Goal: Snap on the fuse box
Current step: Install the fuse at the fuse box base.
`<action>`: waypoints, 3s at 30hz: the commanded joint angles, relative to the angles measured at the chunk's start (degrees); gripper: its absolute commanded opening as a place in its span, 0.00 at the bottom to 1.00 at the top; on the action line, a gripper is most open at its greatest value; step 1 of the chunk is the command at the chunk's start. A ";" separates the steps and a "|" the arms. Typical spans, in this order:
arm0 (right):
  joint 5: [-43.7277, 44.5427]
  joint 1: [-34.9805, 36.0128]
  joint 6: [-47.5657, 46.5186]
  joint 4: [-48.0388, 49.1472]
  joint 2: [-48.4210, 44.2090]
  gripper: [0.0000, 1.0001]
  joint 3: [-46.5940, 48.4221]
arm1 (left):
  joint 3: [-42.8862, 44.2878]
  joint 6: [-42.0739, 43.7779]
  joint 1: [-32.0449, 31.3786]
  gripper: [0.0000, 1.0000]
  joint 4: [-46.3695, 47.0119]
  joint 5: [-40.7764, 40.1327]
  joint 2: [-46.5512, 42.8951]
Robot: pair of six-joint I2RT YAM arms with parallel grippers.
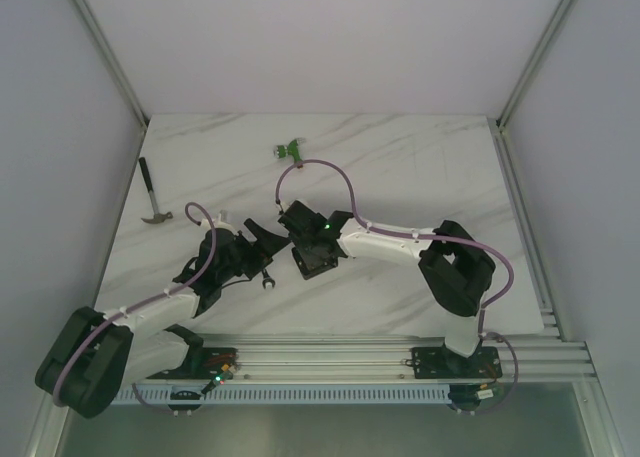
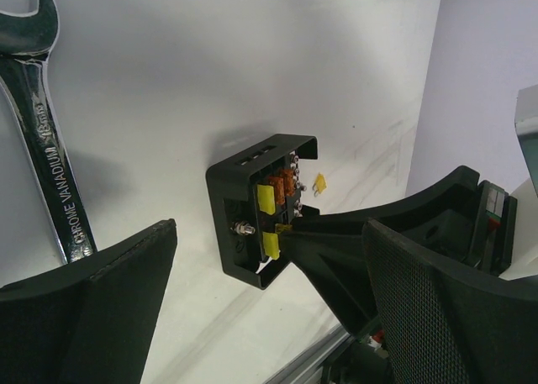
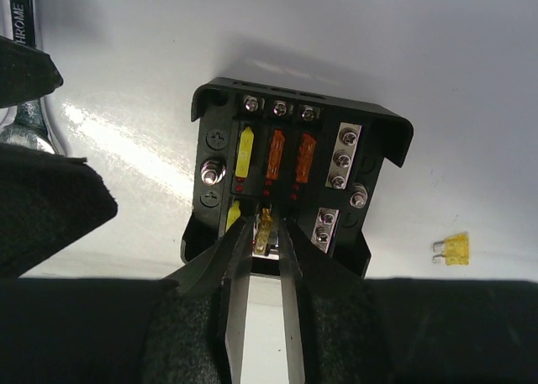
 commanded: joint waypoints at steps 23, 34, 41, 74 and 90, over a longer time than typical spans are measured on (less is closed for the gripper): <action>0.03 0.87 1.83 -1.90 0.43 0.04 1.11 | -0.87 -0.18 0.29 1.00 -2.12 0.67 -2.71; 1.53 0.67 4.10 -5.62 4.48 0.00 -0.44 | -1.08 -0.32 0.29 1.00 -2.27 0.60 -2.87; 0.63 -0.86 5.16 -5.50 3.83 0.00 -8.35 | -1.33 -0.43 0.34 1.00 -2.60 0.56 -3.40; -0.97 0.45 0.23 -11.84 8.02 0.00 -10.26 | -0.87 -0.88 0.26 1.00 -3.79 0.31 -4.82; -2.01 0.45 -1.34 -5.07 1.31 0.21 3.23 | -0.76 -0.53 0.30 1.00 -4.80 0.79 -6.21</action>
